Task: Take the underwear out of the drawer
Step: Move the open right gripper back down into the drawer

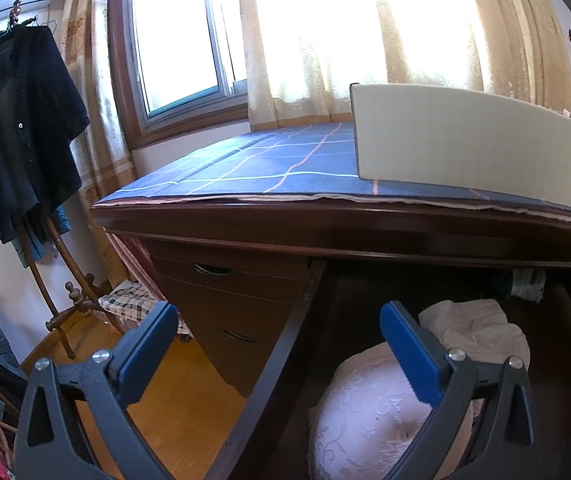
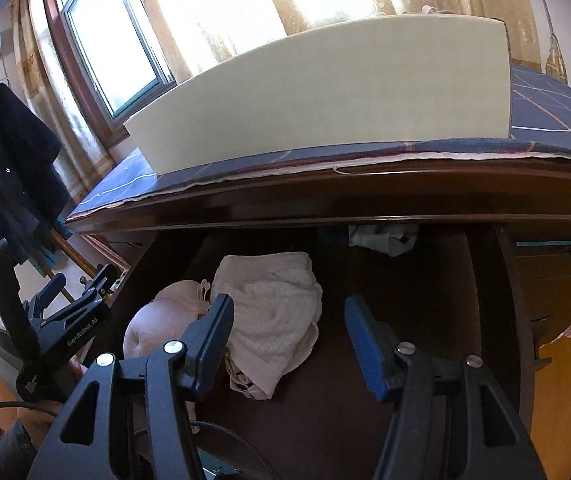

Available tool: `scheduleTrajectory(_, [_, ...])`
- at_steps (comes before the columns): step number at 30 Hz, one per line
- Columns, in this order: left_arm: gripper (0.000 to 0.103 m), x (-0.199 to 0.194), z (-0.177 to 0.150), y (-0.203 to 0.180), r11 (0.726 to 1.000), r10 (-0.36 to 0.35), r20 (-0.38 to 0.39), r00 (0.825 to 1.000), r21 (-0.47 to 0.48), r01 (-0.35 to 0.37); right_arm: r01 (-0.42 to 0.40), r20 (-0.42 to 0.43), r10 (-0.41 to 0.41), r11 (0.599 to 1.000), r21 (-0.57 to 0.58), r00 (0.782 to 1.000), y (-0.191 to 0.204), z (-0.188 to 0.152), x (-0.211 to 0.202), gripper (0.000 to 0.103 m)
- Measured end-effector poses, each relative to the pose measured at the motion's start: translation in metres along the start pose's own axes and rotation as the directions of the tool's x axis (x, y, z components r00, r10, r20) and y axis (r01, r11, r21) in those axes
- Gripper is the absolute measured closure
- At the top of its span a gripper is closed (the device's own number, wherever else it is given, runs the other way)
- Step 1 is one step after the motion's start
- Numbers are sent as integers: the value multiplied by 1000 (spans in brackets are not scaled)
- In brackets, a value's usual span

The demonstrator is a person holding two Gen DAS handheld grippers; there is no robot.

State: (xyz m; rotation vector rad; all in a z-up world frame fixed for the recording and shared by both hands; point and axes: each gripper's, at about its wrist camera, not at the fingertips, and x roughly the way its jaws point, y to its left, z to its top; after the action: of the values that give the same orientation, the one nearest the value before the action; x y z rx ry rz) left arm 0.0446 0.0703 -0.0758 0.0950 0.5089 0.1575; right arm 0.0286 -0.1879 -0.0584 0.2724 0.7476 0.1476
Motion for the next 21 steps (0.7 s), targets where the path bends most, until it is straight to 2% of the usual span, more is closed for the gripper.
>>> scheduleTrajectory(4, [0,0,0,0,1000,-4,0,1000,-2,4,-11,-36,12,1000,19,999,-2,0,7,43])
scheduleTrajectory(7, [0,0,1,0,1000,-7,-1,1000,-4,7,-31,-92,35,998,48,995,-5,1,17,43])
scheduleTrajectory(10, [0,1,1,1,1000,-8,-1,1000,-8,8,-65,-157,80,993,98,984,-10,1,32,43])
scheduleTrajectory(12, [0,1,2,2,1000,-10,1,1000,-19,10,-51,-206,71,993,102,976,-9,1,44,43])
scheduleTrajectory(16, [0,4,2,10,996,-18,-8,1000,-87,17,-36,-282,61,995,94,957,-3,2,64,43])
scheduleTrajectory(19, [0,8,1,21,987,-37,-26,999,-159,32,-26,-306,38,999,43,951,10,4,73,43])
scheduleTrajectory(21, [0,9,-2,32,971,-56,-27,998,-235,48,-82,-313,90,996,41,946,21,3,73,43])
